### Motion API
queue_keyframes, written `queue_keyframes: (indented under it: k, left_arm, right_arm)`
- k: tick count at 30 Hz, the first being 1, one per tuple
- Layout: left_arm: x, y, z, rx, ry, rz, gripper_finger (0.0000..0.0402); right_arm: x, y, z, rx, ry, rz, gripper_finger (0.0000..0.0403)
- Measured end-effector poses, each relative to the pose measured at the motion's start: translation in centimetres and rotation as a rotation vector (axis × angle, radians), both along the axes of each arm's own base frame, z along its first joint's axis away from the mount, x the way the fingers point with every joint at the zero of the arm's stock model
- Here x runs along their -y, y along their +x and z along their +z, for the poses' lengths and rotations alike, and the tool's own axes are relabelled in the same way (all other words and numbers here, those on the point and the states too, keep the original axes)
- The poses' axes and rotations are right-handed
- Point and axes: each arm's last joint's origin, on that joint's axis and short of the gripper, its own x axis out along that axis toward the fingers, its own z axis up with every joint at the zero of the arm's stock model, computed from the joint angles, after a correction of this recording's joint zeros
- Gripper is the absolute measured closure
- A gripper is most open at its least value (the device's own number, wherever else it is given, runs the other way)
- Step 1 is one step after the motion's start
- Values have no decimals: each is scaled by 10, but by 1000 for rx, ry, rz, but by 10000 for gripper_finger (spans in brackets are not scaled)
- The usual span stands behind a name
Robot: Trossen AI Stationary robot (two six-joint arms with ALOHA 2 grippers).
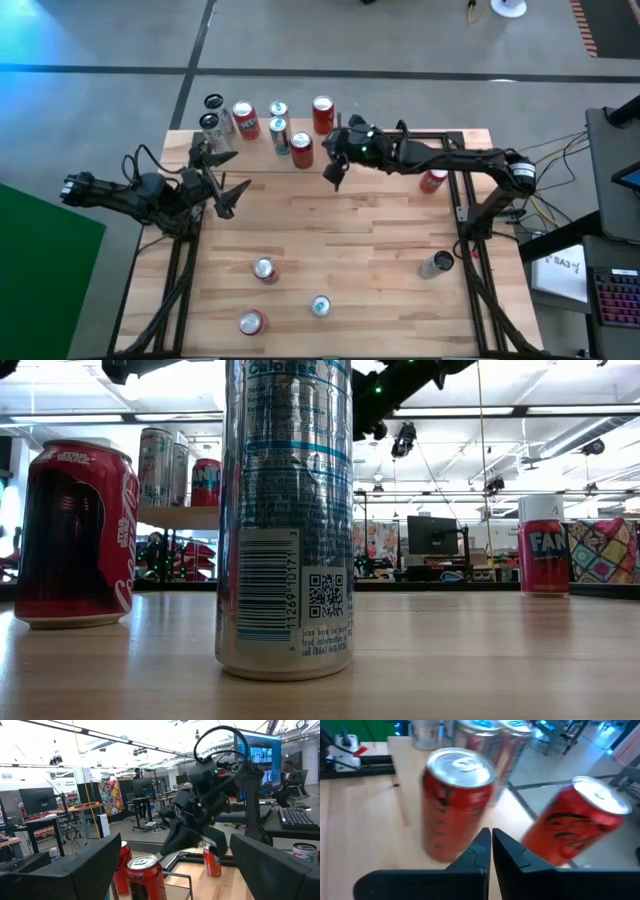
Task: Place canned beverage on shelf
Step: Put the red soda can on the shelf aligned with the other red soda cans
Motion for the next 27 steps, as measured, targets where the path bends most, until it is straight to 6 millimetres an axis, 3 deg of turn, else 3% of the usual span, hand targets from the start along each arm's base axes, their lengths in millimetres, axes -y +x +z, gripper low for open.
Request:
queue_keyframes:
  k: [7,14,27]
  left_arm:
    - [1,3,-2,-12,-2,-2,43]
    - [2,8,-3,-21,-12,-5,43]
    - [4,19,-5,-8,-40,-15,43]
  right_arm:
    - [0,-13,16,26,-15,-6,394]
    - [-13,-26,33,47,-14,22,394]
    - [-32,-59,43,2,222,9,394]
